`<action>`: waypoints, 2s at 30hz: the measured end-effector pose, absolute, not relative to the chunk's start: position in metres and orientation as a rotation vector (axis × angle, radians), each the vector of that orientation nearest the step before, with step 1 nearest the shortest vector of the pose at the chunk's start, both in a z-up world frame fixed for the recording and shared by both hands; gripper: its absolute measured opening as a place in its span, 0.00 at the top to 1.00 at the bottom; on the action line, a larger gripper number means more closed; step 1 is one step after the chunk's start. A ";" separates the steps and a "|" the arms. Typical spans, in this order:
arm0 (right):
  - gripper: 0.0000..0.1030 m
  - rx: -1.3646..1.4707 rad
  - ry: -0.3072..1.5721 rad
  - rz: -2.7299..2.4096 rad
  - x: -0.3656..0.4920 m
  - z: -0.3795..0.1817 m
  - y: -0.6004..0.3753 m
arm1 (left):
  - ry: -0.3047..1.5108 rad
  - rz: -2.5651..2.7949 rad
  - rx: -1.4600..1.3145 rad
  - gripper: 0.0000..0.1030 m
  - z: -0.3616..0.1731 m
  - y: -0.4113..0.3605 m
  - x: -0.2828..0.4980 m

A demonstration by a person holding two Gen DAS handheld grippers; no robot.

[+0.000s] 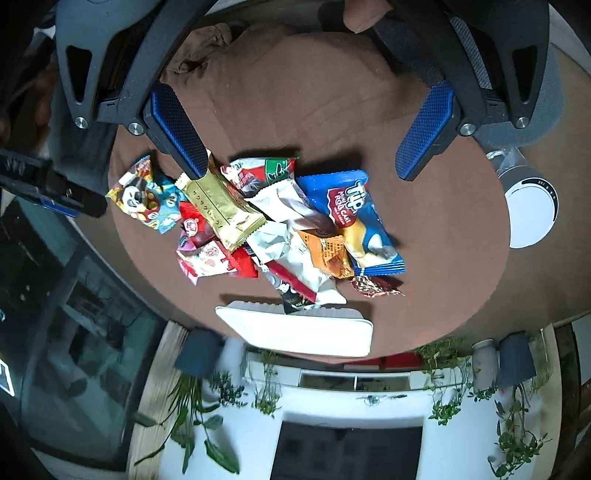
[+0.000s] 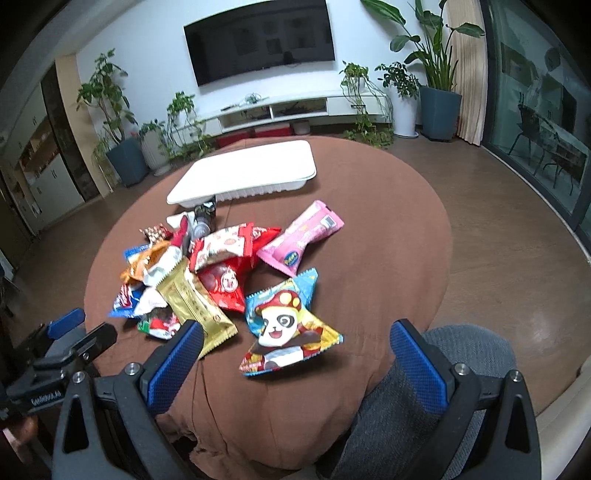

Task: Organize snacks
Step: 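Grasp the blue Tipo cake bar with the left gripper while the right grasps the panda-print bag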

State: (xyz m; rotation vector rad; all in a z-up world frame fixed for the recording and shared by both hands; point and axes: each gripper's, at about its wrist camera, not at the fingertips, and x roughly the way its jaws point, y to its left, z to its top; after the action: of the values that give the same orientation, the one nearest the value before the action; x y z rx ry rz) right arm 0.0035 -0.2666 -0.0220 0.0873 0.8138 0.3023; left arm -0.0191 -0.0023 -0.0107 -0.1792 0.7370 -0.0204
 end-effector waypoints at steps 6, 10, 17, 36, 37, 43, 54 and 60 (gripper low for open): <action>0.00 0.094 0.845 0.391 0.009 -0.026 -0.268 | 0.845 0.012 -0.267 0.00 -0.015 0.024 -0.007; 0.04 0.075 0.824 0.420 0.011 -0.020 -0.271 | 0.868 0.086 -0.230 0.00 -0.010 0.040 0.015; 0.14 0.060 0.839 0.425 0.021 -0.021 -0.275 | 0.931 0.117 -0.191 0.01 -0.009 0.058 0.056; 0.21 0.057 0.902 0.427 0.037 -0.032 -0.276 | 1.089 0.120 -0.072 0.28 -0.058 0.074 0.121; 0.21 0.055 0.904 0.427 0.037 -0.032 -0.276 | 1.081 0.117 -0.069 0.33 -0.058 0.074 0.124; 0.21 0.076 0.927 0.421 0.038 -0.034 -0.277 | 1.054 0.098 -0.082 0.74 -0.055 0.083 0.132; 0.17 0.081 0.994 0.421 0.059 -0.047 -0.266 | 1.026 0.078 -0.110 0.75 -0.053 0.088 0.117; 0.22 0.056 1.041 0.454 0.069 -0.061 -0.256 | 1.019 0.067 -0.122 0.75 -0.050 0.079 0.088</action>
State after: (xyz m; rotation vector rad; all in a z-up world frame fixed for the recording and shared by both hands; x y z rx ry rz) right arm 0.0687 -0.2559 -0.0606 0.0559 1.0410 0.4540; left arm 0.0881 0.0792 -0.0502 -0.1223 1.0190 0.0668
